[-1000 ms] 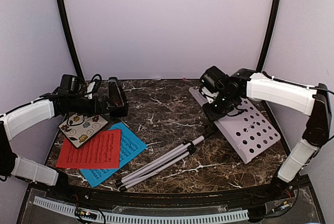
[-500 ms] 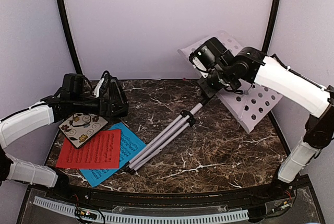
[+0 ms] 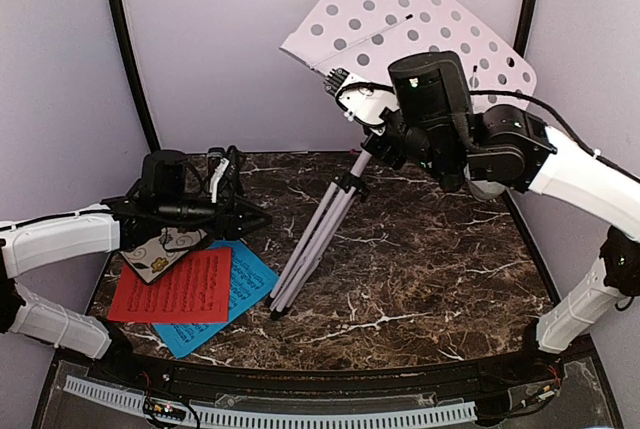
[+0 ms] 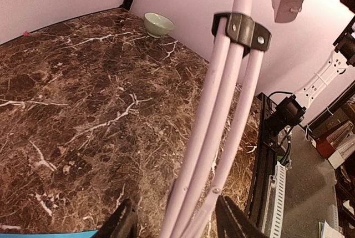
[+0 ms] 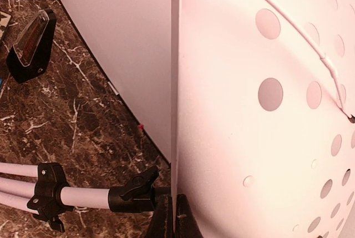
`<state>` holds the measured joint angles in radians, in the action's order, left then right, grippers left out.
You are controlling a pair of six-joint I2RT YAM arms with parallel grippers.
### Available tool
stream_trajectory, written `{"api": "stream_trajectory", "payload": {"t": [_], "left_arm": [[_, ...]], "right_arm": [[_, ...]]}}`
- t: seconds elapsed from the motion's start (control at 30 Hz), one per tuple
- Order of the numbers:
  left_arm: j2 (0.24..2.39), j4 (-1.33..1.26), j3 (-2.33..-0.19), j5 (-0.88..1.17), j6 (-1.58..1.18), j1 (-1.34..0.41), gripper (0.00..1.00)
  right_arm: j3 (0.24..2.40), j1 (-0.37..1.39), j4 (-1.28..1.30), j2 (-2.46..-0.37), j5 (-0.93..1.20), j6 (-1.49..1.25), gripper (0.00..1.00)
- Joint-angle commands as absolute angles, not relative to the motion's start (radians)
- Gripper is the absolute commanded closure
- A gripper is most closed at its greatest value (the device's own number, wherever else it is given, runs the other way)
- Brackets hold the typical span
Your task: Set up the instrument practice props
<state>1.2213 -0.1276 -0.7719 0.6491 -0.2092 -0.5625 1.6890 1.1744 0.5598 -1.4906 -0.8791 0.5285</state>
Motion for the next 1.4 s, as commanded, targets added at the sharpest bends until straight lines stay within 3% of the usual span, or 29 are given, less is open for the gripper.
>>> {"api": "stream_trajectory", "payload": {"t": [0.0,0.3,0.6,0.87,1.13,1.37], "left_arm": [[1.225,-0.255,-0.739,0.6,-0.167,-0.609,0.5],[1.249,-0.382,-0.738,0.324,-0.086,-0.742,0.51],[1.371,-0.462,-0.829,0.123,0.028,-0.799,0.49],[1.491,-0.466,-0.939,0.111,0.102,-0.838,0.48],[1.499,-0.52,-0.912,0.114,0.092,-0.851,0.48],[1.538,-0.483,-0.95,0.009,0.135,-0.863,0.48]], "right_arm": [[1.693,1.231,0.051,-1.418,-1.081,0.873,1.0],[1.695,1.306,-0.191,-1.464,-1.134,1.172,1.0],[1.71,1.349,-0.248,-1.485,-1.128,1.266,1.0],[1.722,1.375,-0.249,-1.498,-1.132,1.301,1.0],[1.717,1.386,-0.282,-1.509,-1.144,1.343,1.0],[1.716,1.408,-0.321,-1.516,-1.134,1.382,1.0]]}}
